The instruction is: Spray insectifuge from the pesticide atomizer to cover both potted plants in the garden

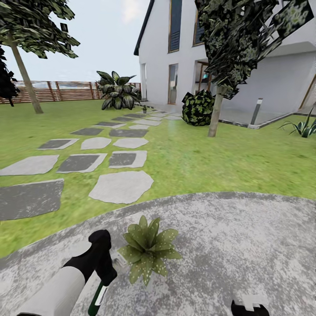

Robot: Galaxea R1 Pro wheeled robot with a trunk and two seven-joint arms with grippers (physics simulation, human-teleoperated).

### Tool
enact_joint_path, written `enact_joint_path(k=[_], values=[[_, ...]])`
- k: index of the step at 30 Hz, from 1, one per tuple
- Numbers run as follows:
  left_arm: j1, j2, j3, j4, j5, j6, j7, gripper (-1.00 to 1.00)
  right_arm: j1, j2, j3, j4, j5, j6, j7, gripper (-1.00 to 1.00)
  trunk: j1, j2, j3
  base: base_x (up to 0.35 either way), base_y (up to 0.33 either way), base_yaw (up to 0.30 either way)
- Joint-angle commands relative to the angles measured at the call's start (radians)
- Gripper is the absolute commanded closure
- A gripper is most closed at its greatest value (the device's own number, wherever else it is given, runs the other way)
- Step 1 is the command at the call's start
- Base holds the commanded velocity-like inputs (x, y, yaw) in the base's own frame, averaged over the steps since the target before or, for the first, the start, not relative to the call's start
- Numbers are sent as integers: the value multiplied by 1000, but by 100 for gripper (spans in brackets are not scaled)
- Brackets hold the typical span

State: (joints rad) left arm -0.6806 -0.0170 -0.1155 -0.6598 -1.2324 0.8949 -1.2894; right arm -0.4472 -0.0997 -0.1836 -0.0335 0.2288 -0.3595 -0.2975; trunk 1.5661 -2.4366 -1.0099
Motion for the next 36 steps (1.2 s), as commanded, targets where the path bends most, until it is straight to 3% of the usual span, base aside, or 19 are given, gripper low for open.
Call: enact_joint_path(k=[1, 2, 4, 6, 11, 20, 29, 30, 31, 34, 35, 36], values=[[-4, 9, 1, -1, -9, 9, -7, 100, -1, 0, -8, 1, 10, -3, -3, -100, -1, 0, -1, -104, 34, -1], [-8, 24, 1, -1, -9, 9, 2, 100, -1, 0, -8, 1, 10, -3, -3, -100, -1, 0, -1, -43, 14, 0], [-10, 32, 1, -1, -9, 10, 8, 100, -1, 0, -8, 1, 10, -3, -3, -100, -1, 0, -1, -18, 6, 0], [-3, 31, 1, -1, -9, 9, 17, 100, -1, 0, -8, 1, 10, -4, -3, -100, -1, 0, -1, -5, 2, 0], [4, 35, 7, 1, 6, 7, 111, 100, 0, -1, -8, 3, 11, -4, -2, -100, -1, 0, -1, 0, 0, 0], [9, 38, 7, 4, 8, 7, 122, 100, -1, -3, -8, 3, 12, -4, -2, -100, -1, 0, -1, 150, 115, 0], [13, 29, 70, 1, 33, -2, 124, 100, -1, 2, -6, 2, 15, -4, 5, -100, -1, 0, -1, -85, 11, 0], [12, 28, 91, 1, 63, -11, 126, 100, -1, 5, -3, -1, 21, -4, 7, -100, -1, 0, -1, -311, 0, 0], [12, 29, 117, 1, 115, -56, 138, 100, -1, 7, 10, -4, 38, -4, 15, -100, -1, 0, -1, -325, 0, 0], [40, 39, 172, 30, 286, -346, 239, 100, -1, 6, 113, -80, 149, -5, 102, -100, -1, 0, -1, -333, 0, 0], [58, 40, 177, 34, 312, -405, 263, 100, -1, 3, 131, -104, 170, -5, 135, -100, -1, 0, -1, -335, 0, 0], [90, 41, 182, 38, 342, -508, 309, 100, -1, 0, 152, -149, 203, -5, 227, -100, -1, 0, -1, -335, 0, 0]])
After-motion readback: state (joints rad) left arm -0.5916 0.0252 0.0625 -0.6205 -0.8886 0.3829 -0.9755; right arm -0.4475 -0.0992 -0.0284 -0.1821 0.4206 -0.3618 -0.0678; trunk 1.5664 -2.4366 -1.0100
